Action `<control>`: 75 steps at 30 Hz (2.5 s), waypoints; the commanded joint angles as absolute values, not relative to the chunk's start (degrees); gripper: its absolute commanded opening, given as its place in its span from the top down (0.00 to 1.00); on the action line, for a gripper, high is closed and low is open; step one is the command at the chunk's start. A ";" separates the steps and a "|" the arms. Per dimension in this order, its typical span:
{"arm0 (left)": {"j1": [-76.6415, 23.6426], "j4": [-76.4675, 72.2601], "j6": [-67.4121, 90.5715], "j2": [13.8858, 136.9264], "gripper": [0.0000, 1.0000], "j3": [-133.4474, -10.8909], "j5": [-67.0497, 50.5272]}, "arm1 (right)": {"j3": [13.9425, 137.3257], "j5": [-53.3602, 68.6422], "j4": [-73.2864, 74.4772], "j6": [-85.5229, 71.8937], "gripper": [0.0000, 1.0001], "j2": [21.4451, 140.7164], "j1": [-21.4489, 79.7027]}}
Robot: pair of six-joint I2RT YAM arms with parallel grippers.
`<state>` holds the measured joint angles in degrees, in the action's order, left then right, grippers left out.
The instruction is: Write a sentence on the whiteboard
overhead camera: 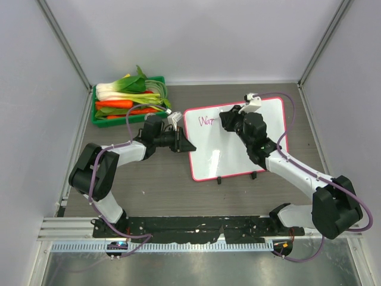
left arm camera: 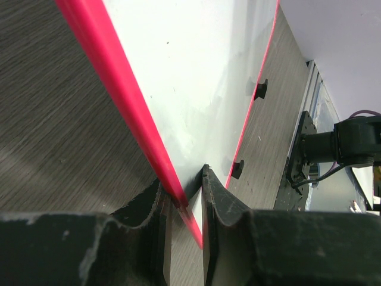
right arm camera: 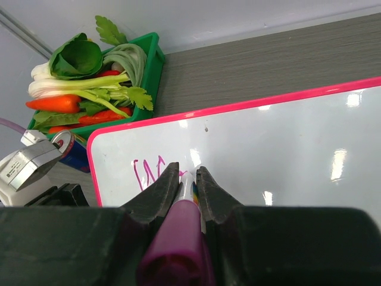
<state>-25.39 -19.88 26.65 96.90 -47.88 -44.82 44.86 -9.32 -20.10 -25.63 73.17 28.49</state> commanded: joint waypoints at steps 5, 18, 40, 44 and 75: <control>-27.07 -15.12 19.34 98.88 1.00 -47.46 -41.48 | 47.11 -13.62 -18.99 -24.34 0.98 74.09 27.86; -27.07 -14.85 19.25 98.96 1.00 -47.55 -41.40 | 45.09 -11.52 -18.46 -24.35 0.99 72.51 27.86; -27.07 -14.68 19.16 98.88 1.00 -47.64 -41.48 | 45.61 -8.79 -20.57 -25.40 0.99 67.24 27.86; -26.98 -14.59 19.16 98.96 1.00 -47.72 -41.40 | 46.58 -9.58 -20.04 -24.44 0.99 67.93 27.86; -27.07 -14.50 18.98 98.88 1.00 -47.72 -41.40 | 42.80 -9.85 -18.90 -23.64 0.99 70.14 27.77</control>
